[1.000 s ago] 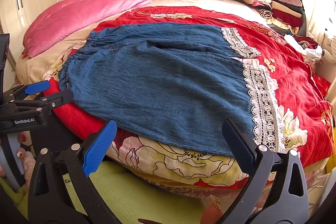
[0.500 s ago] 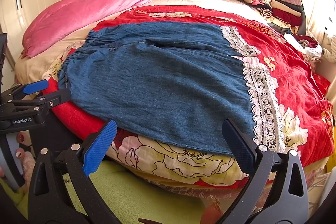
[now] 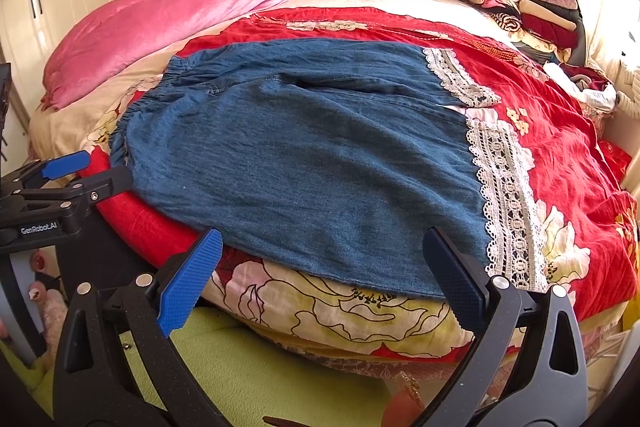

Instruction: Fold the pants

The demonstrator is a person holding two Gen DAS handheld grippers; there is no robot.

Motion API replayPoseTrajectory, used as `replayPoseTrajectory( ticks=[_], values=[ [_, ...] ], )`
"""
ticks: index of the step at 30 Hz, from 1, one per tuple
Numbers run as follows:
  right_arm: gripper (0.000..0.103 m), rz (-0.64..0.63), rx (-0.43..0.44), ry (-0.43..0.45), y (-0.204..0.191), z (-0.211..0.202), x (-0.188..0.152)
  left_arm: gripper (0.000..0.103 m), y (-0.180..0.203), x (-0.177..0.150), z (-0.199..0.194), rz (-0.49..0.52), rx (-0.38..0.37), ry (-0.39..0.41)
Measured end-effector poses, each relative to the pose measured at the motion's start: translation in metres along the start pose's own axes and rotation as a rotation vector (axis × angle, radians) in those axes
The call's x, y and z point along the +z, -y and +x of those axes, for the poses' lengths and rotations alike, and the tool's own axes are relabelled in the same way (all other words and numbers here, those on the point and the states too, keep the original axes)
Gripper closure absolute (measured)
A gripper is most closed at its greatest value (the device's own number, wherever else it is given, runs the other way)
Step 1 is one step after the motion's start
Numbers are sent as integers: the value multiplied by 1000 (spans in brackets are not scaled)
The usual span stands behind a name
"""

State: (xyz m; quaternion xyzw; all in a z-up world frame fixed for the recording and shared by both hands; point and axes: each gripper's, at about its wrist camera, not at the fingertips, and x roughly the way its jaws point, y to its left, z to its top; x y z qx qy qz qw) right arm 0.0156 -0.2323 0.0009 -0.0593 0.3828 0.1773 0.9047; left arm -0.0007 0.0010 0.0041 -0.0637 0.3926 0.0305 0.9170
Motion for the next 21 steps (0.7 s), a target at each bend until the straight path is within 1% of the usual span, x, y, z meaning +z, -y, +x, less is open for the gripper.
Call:
replayPoseTrajectory(
  ticks=[10,12,13,15,17,21],
  values=[
    [8,13,22,-20,2,12,9,4,-3,1,6,-6,-2,-4],
    [8,20,34,-31,3,17,15,4,-9,5,8,-22,-24,-6],
    [8,30,42,-30,4,19,18,4,-12,7,10,-29,-26,-6],
    [8,36,63,-25,5,23,28,4,-18,12,13,-35,-5,0],
    [8,23,58,0,4,25,39,4,-25,18,15,-47,11,3],
    [8,-14,80,21,0,33,63,4,-44,33,20,-79,11,10]
  ],
)
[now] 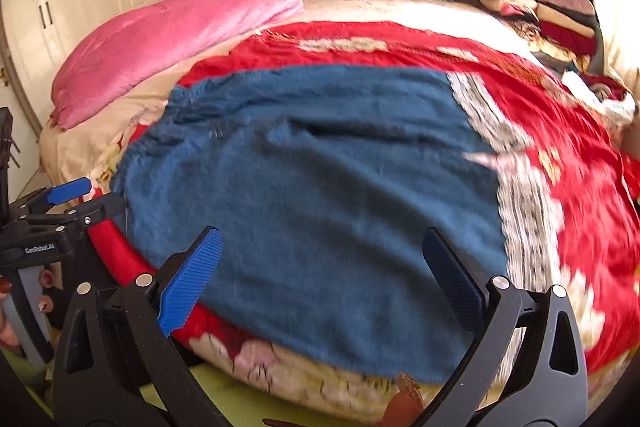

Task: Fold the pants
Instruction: 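Move both open tools down toward the elastic waistband of the denim pants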

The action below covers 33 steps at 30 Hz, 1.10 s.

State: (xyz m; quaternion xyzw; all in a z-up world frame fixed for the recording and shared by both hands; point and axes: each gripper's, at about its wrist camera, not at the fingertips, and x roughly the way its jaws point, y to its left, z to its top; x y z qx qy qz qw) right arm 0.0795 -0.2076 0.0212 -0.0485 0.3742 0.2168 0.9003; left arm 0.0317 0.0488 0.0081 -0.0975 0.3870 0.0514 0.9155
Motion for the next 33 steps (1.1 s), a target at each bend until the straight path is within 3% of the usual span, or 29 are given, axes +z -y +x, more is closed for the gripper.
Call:
replayPoseTrajectory(
  ticks=[16,22,33],
  values=[
    [8,-95,13,20,-17,53,71,4,-56,67,38,-71,22,-24],
    [8,-102,69,7,-14,76,103,4,-79,91,62,-105,43,-55],
    [8,-180,74,-32,-14,124,149,4,-103,133,107,-85,57,-106]
  ],
)
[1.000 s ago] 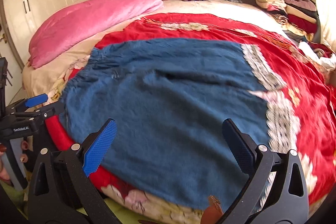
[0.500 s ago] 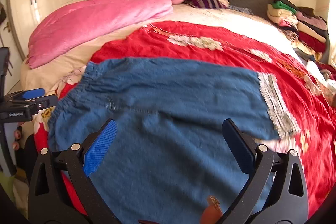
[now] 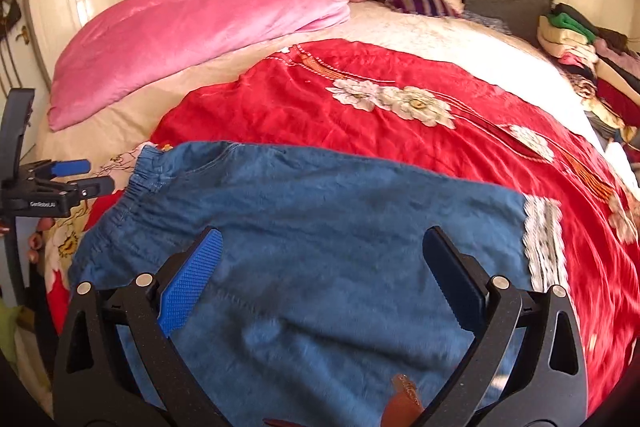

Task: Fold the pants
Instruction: 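Move both open tools down toward the elastic waistband of the denim pants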

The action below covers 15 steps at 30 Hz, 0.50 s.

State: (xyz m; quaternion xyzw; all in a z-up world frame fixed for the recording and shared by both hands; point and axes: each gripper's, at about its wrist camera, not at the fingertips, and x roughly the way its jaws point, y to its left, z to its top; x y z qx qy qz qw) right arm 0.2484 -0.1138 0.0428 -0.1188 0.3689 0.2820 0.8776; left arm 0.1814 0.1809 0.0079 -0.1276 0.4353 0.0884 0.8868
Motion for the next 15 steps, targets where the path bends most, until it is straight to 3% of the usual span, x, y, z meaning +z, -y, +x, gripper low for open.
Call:
replayPoseTrajectory(
  ticks=[13,14,15],
  values=[
    [8,-111,-7,-84,0,70,43,8,1,30,47,13,-44,-12],
    [8,-122,-10,-86,-1,75,44,19,3,31,51,17,-62,-15],
    [8,-134,-14,-91,-2,80,46,41,6,31,55,30,-71,-21]
  ],
)
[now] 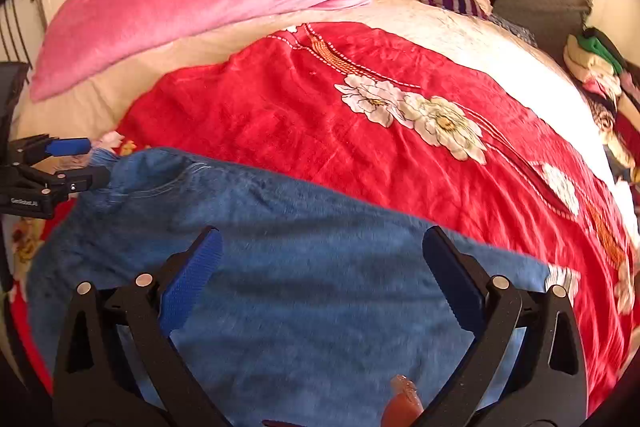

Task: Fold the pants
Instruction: 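Move both open tools down toward the elastic waistband of the denim pants, then close the left tool on the elastic waistband while the right tool grips the waistband edge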

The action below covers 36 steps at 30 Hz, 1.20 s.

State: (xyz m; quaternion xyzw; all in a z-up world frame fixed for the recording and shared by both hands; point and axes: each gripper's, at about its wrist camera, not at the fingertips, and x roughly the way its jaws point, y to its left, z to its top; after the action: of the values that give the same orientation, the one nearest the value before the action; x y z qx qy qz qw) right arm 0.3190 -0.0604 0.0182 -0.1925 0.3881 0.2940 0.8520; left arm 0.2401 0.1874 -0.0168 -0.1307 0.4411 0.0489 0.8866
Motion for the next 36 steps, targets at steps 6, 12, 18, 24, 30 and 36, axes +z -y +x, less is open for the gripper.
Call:
replayPoseTrajectory(
  ticks=[6,12,18,24,30,36],
  values=[
    [8,-79,30,-41,-13,28,12,80,11,0,5,59,-35,10],
    [8,-231,23,-61,-35,49,18,83,20,-1,-26,96,-71,102],
    [24,-314,41,-58,-47,62,19,83,22,-6,-53,116,-111,159],
    [97,-285,193,-41,-51,40,17,83,21,-12,-54,105,-98,159],
    [101,-224,208,42,-39,-6,12,92,22,-17,-70,96,-86,178],
    [101,-205,218,101,-36,-47,-2,92,34,-29,-90,116,-83,196]
  ],
)
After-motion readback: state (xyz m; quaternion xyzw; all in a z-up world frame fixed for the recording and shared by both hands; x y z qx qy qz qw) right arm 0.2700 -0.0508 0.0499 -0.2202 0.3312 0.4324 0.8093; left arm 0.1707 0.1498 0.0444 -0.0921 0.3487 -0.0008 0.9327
